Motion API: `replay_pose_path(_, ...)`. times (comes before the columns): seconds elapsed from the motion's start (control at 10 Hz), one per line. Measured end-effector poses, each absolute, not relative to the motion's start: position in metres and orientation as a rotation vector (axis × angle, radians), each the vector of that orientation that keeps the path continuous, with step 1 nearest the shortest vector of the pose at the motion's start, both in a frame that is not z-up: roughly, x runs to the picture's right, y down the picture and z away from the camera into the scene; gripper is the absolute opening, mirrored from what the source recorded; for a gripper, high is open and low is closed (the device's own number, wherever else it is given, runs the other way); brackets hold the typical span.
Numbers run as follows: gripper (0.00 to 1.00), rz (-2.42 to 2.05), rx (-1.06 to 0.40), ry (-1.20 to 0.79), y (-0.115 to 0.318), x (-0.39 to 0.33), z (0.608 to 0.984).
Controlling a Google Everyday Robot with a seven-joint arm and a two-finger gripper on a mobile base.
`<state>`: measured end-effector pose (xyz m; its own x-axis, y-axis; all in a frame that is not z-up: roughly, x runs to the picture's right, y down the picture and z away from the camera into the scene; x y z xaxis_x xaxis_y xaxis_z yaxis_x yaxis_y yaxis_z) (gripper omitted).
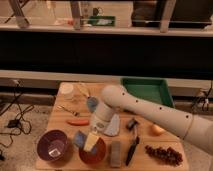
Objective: Place sponge in purple bowl
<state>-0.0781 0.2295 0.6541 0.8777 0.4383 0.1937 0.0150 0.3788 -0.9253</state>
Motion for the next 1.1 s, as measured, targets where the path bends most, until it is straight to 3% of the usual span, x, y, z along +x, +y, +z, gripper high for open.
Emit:
replay_pose_path(0.8, 0.00, 0.246, -1.183, -0.461, 0.239, -0.090, 0.652)
replay_pose_path(1.1, 0.00, 0.105, -1.232, -0.495, 0.267, -0.170, 0.631)
